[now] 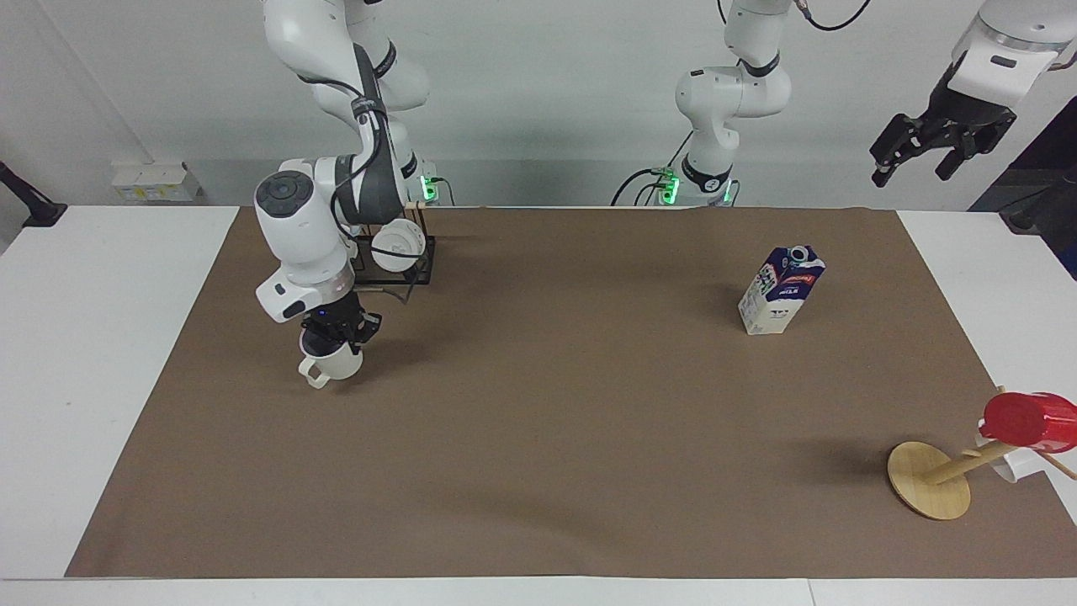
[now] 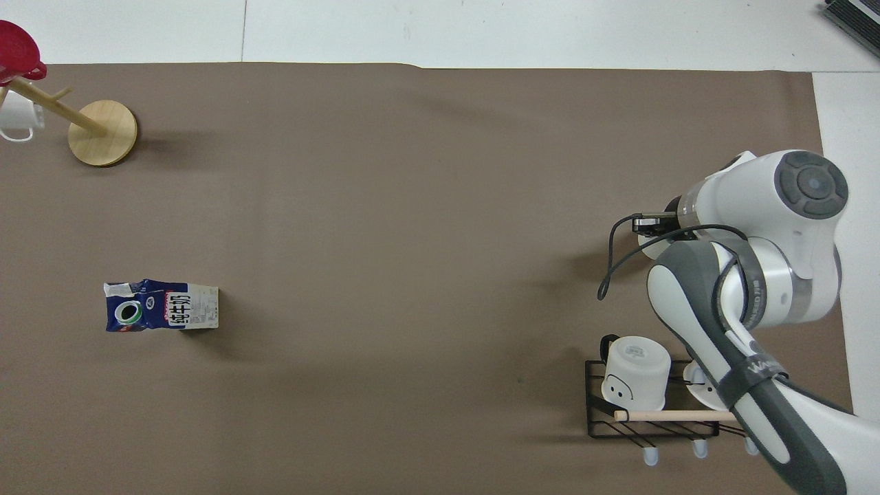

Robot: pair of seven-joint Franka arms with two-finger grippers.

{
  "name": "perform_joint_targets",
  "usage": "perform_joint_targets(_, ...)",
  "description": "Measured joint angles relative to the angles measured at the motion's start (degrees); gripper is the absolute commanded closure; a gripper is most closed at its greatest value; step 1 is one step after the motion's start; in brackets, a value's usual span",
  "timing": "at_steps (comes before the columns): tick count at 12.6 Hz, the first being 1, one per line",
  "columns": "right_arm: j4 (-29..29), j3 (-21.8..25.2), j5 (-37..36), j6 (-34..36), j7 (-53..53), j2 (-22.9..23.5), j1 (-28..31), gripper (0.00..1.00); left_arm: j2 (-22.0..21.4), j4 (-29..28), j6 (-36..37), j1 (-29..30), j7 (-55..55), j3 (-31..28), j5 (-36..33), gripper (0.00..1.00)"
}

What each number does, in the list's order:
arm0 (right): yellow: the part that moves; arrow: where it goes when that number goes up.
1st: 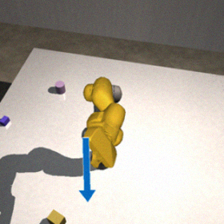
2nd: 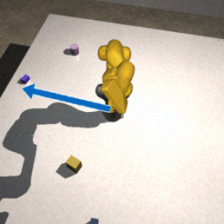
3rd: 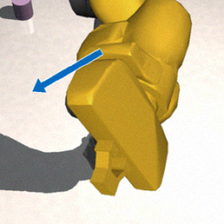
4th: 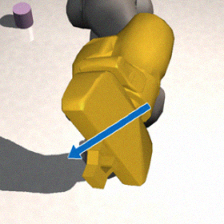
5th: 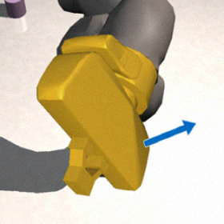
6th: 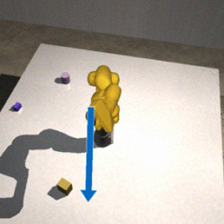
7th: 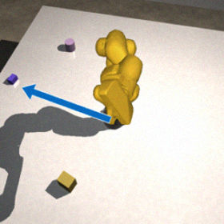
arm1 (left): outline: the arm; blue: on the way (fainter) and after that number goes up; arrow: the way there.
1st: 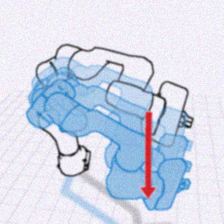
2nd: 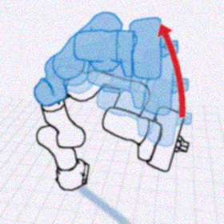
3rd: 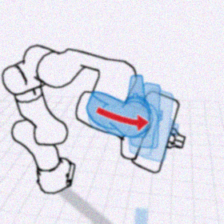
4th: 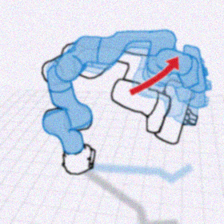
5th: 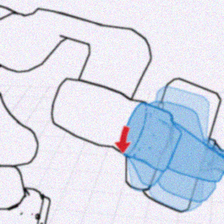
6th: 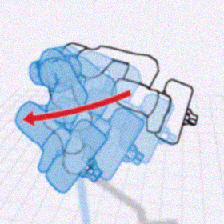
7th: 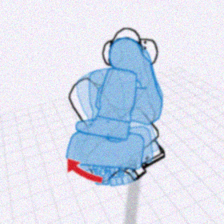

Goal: Place cup and milk on table
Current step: 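Lift the grey mug with the right gripper and carry it toward center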

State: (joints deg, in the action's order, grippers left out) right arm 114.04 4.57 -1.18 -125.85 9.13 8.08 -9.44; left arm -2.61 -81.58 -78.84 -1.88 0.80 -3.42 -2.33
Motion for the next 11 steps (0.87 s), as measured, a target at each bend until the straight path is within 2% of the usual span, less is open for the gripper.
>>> perform_joint_targets(4, -0.5, -0.4, 0.0, 2.1, 5.3, -2.7, -5.2, 1.0, 0.0, 0.0, 0.0, 0.0, 0.0, -0.2, 0.0, 0.0)
perform_joint_targets(8, -0.5, -0.6, -0.1, 2.3, 11.7, -2.7, -11.3, 1.0, 0.0, 0.0, 0.0, 0.9, 0.1, -0.5, 0.0, 0.0)
perform_joint_targets(11, -0.5, -1.0, -0.1, 2.3, 20.3, -2.4, -17.1, 1.0, 0.0, 0.0, 0.0, 1.2, 0.1, -0.4, 0.0, 0.0)
